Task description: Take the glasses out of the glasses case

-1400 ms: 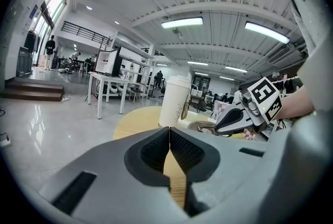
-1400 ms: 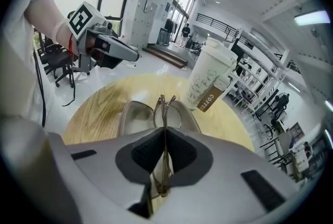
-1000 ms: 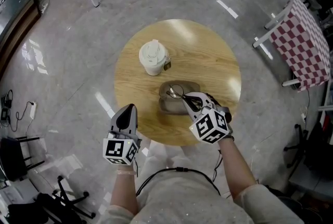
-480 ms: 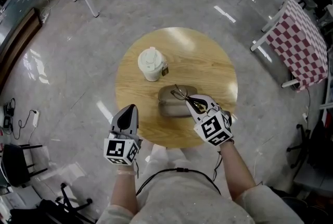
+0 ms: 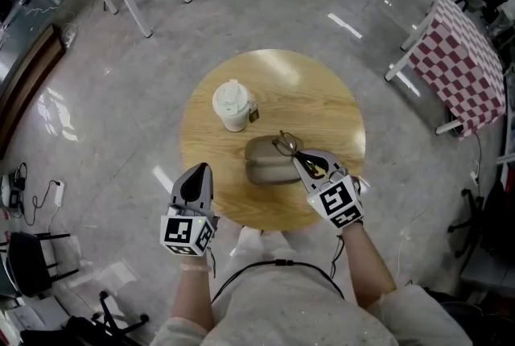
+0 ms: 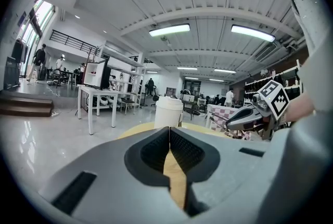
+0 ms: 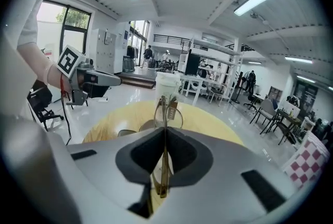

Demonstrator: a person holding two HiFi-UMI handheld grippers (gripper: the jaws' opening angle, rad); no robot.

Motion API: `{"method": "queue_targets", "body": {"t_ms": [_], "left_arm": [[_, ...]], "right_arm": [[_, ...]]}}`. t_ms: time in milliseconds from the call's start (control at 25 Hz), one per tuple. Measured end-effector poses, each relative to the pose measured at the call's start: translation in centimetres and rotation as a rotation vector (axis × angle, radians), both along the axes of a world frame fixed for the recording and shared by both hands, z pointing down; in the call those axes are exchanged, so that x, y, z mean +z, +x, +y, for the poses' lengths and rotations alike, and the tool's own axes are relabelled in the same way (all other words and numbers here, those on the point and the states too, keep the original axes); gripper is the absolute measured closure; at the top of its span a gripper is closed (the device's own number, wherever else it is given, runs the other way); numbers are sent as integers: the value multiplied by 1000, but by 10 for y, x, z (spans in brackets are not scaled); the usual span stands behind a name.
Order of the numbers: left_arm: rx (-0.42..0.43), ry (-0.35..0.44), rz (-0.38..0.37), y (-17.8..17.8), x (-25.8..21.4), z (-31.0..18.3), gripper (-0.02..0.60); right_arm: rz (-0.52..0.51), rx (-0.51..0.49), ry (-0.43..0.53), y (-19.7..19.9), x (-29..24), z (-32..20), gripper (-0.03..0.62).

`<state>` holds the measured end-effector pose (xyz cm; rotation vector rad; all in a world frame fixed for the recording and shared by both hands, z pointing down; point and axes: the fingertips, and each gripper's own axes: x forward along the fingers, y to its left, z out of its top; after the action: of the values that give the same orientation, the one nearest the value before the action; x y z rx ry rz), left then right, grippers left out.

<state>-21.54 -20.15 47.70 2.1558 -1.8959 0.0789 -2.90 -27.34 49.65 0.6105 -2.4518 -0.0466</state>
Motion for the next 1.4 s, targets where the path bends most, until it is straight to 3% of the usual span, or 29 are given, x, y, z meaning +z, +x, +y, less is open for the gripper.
{"method": "queue_targets", "body": {"t_ms": [1400], "left_arm": [[28,112,-38,-5,-52,-20,575]], "right_arm": [[-312,258,2,43,-60,-29,572]]}}
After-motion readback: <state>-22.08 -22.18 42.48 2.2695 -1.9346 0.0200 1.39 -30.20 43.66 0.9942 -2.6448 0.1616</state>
